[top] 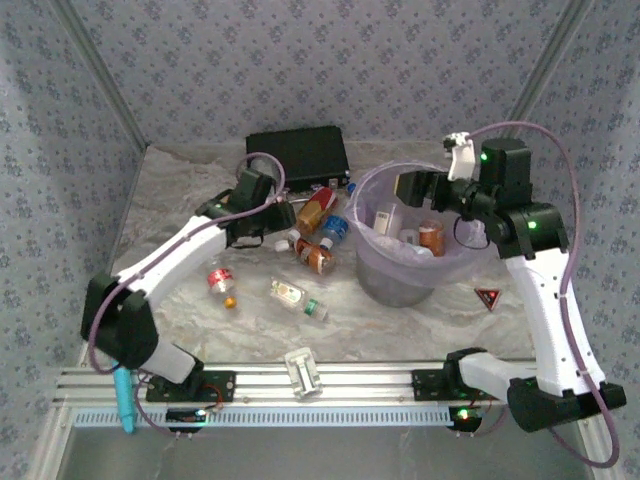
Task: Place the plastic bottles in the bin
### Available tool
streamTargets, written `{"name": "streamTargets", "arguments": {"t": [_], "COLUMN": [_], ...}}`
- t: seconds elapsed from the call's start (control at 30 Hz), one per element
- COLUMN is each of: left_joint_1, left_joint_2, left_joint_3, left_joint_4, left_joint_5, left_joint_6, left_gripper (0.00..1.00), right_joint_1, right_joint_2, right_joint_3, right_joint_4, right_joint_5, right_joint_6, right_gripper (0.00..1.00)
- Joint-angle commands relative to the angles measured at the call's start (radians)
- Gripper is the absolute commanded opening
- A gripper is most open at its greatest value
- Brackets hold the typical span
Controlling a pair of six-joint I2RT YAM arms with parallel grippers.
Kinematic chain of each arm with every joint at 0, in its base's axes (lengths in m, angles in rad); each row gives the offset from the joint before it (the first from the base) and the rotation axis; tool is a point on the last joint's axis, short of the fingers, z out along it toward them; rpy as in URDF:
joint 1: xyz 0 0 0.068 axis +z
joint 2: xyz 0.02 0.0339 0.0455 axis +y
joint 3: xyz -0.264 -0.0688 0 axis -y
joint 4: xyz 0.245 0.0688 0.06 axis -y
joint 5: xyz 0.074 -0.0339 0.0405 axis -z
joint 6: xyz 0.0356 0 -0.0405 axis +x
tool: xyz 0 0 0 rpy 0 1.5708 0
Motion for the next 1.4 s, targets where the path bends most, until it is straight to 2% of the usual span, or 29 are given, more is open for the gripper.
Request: {"name": "streamTargets", "arguments": {"t": [0.0,0.23,0.37,0.5,0.6,0.8,0.87,1.0,1.13,1.2,1.23,1.3,1.37], "left_joint_1": [0.003,-0.008,-0.021,-0.045,-0.05,-0.076,-0.083,-0.086,-0.086,-0.087,-0.087,-0.087,-0.088], "left_joint_2": [-0.115,-0.305,-0.307,-0.294,-0.287,-0.251,-0.238,-0.227,-0.223,-0.218,-0.218,-0.222,-0.231], "left_joint_3": [-0.02,-0.228,-0.257,-0.262,-0.263,-0.233,-0.224,-0.22,-0.218,-0.214,-0.214,-0.216,-0.217], "left_joint_4": [0.11,0.498,0.576,0.651,0.706,0.708,0.697,0.691,0.692,0.687,0.686,0.684,0.672], "left_joint_5": [0.128,0.435,0.536,0.604,0.636,0.661,0.661,0.649,0.639,0.641,0.64,0.632,0.62], "left_joint_6": [0.145,0.158,0.13,0.121,0.099,0.117,0.125,0.126,0.121,0.118,0.116,0.111,0.116], "left_gripper": [0.44,0.39,0.39,0.39,0.38,0.38,0.38,0.38,0.39,0.4,0.43,0.57,0.83], "right_joint_1": [0.072,0.258,0.315,0.338,0.339,0.34,0.339,0.328,0.323,0.323,0.32,0.32,0.317], "right_joint_2": [0.052,0.202,0.285,0.354,0.394,0.455,0.465,0.463,0.465,0.464,0.465,0.467,0.471], "right_joint_3": [0.067,0.173,0.226,0.267,0.287,0.304,0.302,0.287,0.281,0.279,0.28,0.288,0.305], "right_joint_4": [0.07,0.156,0.213,0.24,0.224,0.236,0.251,0.279,0.282,0.288,0.288,0.288,0.281], "right_joint_5": [-0.052,-0.049,-0.101,-0.138,-0.113,-0.131,-0.132,-0.125,-0.12,-0.121,-0.122,-0.124,-0.126], "right_joint_6": [0.029,0.038,0.058,0.063,0.058,0.068,0.078,0.11,0.121,0.123,0.124,0.124,0.119], "right_gripper": [0.84,0.93,0.98,1.0,1.0,1.0,0.97,0.77,0.62,0.59,0.58,0.56,0.55]}}
